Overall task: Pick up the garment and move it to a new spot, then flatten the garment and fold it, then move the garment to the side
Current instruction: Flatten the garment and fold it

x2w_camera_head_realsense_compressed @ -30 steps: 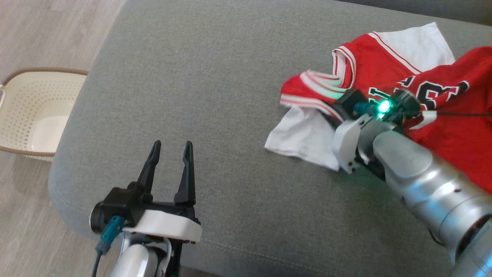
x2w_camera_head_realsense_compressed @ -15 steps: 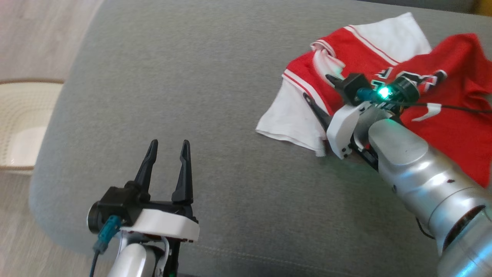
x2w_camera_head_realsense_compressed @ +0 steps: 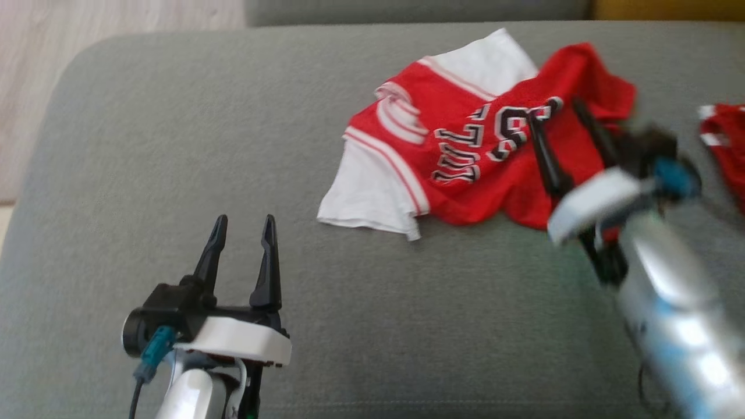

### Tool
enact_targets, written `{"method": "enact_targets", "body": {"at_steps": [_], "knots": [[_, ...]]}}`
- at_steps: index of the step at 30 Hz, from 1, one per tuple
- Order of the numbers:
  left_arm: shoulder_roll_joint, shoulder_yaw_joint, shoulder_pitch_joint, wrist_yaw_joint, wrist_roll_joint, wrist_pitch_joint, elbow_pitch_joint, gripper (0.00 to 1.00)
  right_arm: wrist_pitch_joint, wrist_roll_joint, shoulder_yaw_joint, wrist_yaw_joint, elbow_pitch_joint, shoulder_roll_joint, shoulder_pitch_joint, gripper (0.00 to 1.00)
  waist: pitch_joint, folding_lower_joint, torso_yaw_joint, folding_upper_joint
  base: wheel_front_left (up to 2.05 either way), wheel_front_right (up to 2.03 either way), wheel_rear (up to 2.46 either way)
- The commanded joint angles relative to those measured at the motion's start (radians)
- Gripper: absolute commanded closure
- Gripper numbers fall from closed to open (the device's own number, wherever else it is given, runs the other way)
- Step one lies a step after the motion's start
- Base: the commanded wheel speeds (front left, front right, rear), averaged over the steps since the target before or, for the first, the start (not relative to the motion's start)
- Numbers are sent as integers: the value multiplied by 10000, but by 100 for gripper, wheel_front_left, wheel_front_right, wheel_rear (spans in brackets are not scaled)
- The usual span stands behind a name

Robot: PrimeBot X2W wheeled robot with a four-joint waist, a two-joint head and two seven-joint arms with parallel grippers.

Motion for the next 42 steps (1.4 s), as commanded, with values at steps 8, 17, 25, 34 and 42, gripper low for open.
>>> {"method": "enact_targets", "body": {"at_steps": [8,17,25,34,42], "knots": [[10,759,564,-9,-224,-122,-104,0,-106,-1850,-2441,-9,-2760,1280,3162,0,-1016,0,-741,0,0,0,0],[10,976,1096,100,-322,-122,-223,0,-30,-2579,-3306,-9,-4324,1761,4848,0,-1415,0,-659,0,0,0,0],[10,998,1162,222,-326,-122,-260,0,71,-2290,-3637,-9,-5081,1819,5455,0,-1442,0,-507,0,0,0,0],[10,979,1140,214,-297,-122,-234,0,160,-2196,-3567,-9,-5248,1821,5533,0,-1468,0,-394,0,0,0,0],[10,978,1128,210,-240,-122,-223,0,225,-2191,-3565,-9,-5270,1822,5567,0,-1448,0,-296,0,0,0,0]]}}
